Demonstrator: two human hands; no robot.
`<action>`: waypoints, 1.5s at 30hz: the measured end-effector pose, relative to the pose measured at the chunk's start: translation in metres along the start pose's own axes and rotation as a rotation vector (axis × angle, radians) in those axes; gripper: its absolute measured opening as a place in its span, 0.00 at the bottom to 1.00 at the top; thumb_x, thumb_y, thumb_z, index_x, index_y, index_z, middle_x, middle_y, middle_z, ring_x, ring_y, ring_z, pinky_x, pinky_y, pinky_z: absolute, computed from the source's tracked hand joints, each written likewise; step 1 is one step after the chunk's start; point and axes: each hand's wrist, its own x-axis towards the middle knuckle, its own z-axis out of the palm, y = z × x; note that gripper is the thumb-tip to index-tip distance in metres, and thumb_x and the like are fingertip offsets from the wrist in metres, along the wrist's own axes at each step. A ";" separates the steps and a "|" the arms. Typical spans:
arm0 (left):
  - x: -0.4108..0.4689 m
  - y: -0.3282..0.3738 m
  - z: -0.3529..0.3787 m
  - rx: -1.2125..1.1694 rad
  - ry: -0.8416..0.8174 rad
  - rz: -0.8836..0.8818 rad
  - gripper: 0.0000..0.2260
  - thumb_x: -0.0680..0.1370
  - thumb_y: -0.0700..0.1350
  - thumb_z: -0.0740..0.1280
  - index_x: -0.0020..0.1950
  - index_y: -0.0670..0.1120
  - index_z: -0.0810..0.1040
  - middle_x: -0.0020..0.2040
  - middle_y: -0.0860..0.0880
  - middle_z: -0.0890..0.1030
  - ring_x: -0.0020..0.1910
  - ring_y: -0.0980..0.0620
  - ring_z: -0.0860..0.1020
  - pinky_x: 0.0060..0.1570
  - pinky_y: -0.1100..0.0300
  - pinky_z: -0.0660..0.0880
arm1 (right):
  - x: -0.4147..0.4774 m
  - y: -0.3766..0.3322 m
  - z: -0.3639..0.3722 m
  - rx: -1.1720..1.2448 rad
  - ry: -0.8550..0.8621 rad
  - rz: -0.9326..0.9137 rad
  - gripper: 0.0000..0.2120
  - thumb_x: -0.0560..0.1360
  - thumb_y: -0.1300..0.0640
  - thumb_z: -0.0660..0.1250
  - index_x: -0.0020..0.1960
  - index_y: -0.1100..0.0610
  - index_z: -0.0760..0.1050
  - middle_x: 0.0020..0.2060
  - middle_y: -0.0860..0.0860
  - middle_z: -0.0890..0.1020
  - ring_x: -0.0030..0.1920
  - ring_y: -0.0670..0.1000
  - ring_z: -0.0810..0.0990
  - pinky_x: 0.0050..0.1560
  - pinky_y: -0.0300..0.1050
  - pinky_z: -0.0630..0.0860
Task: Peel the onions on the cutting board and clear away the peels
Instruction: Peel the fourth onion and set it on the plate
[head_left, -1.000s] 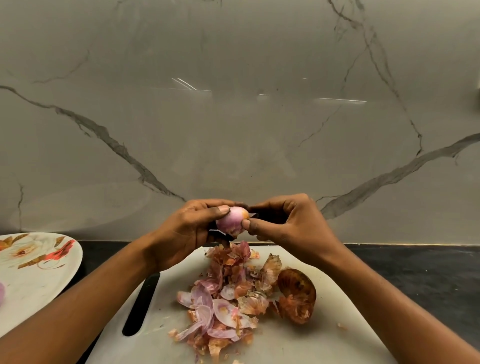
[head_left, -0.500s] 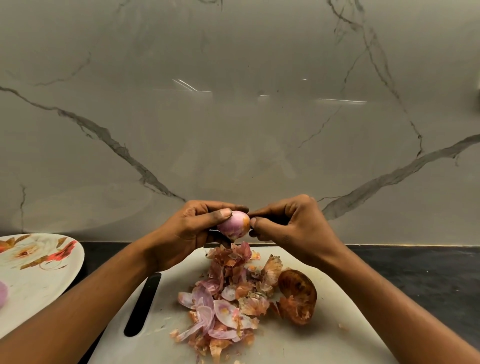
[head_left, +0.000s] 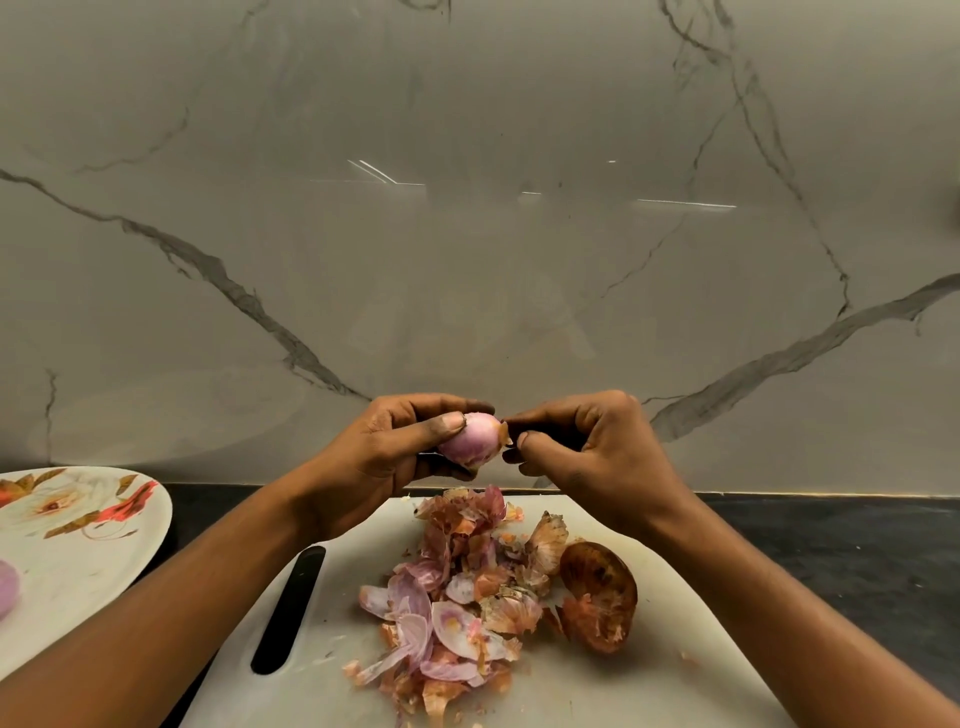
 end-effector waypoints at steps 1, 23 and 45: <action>0.000 0.000 0.000 -0.002 0.006 0.004 0.15 0.81 0.46 0.68 0.65 0.45 0.85 0.64 0.41 0.83 0.61 0.40 0.83 0.57 0.51 0.83 | -0.001 0.000 0.000 0.007 -0.002 -0.008 0.10 0.78 0.63 0.73 0.57 0.54 0.87 0.45 0.45 0.89 0.44 0.45 0.89 0.47 0.44 0.87; 0.002 -0.002 -0.003 -0.017 -0.055 0.014 0.20 0.78 0.40 0.67 0.70 0.41 0.80 0.67 0.41 0.83 0.66 0.38 0.81 0.65 0.50 0.80 | 0.002 -0.014 -0.006 0.512 -0.189 0.473 0.19 0.71 0.64 0.80 0.60 0.63 0.82 0.45 0.63 0.89 0.46 0.62 0.90 0.48 0.48 0.88; -0.001 0.000 -0.004 -0.025 -0.074 0.030 0.20 0.78 0.37 0.68 0.71 0.39 0.79 0.68 0.40 0.82 0.68 0.38 0.80 0.67 0.45 0.78 | 0.000 -0.017 -0.004 0.488 -0.106 0.428 0.08 0.77 0.69 0.73 0.56 0.64 0.84 0.43 0.62 0.89 0.45 0.60 0.90 0.45 0.45 0.87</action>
